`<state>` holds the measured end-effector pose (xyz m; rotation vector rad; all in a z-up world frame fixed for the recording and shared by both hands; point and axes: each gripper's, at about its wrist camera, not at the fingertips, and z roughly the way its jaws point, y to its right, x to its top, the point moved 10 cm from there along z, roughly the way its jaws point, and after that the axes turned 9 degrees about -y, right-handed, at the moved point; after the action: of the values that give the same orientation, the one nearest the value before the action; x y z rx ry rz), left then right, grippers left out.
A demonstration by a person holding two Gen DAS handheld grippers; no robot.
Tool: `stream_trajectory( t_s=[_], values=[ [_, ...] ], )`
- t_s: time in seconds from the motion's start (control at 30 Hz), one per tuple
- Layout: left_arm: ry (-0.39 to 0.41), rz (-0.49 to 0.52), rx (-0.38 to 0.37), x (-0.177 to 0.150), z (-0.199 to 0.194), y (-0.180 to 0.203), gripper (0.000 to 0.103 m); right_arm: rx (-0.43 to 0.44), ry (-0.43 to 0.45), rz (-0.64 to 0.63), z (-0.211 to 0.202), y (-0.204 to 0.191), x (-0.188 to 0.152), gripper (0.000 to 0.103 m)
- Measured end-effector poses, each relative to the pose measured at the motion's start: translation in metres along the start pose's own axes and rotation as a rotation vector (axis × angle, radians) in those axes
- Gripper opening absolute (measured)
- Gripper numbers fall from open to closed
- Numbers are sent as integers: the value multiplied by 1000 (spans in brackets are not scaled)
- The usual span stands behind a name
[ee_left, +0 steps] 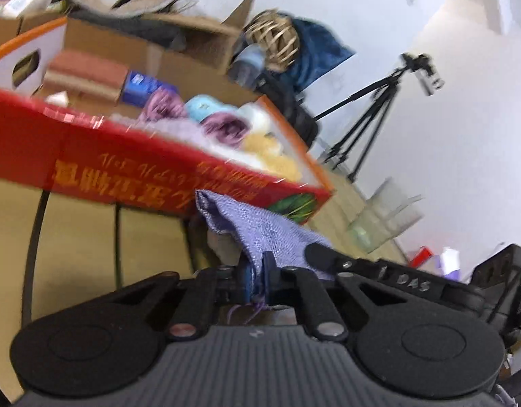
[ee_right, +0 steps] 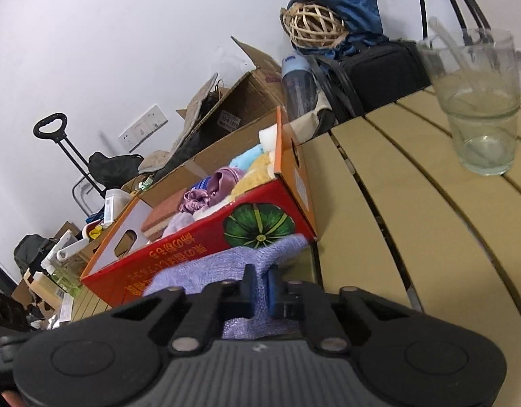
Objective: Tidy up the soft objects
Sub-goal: 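Close both tools together on the lavender knit cloth, then carry the lavender knit cloth into the cardboard box and open both tools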
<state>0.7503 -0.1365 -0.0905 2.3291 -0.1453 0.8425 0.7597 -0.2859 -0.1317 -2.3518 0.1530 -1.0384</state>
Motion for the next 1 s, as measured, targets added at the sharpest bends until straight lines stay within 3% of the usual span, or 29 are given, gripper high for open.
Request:
stream_trajectory(
  t_s=[0.2,0.33,0.5,0.7,0.87,1.0],
  values=[
    [164,142,2,7,-65,48,7,-97,195,-226,-68,-66,8,5],
    [227,200,39,-19,-124,64,7,-29,233,-307,-117,-119,-12,4],
    [238,179,93,-82,-184,53,7,71,176,-346,-151,-161,-70,4],
    [207,134,160,-134,-217,30,7,100,64,-345,-144,-176,-134,4],
    [229,140,148,-120,-225,25,7,94,72,-366,-146,-188,-143,4],
    [256,177,109,-61,-215,27,7,73,124,-391,-138,-198,-98,4]
  ],
)
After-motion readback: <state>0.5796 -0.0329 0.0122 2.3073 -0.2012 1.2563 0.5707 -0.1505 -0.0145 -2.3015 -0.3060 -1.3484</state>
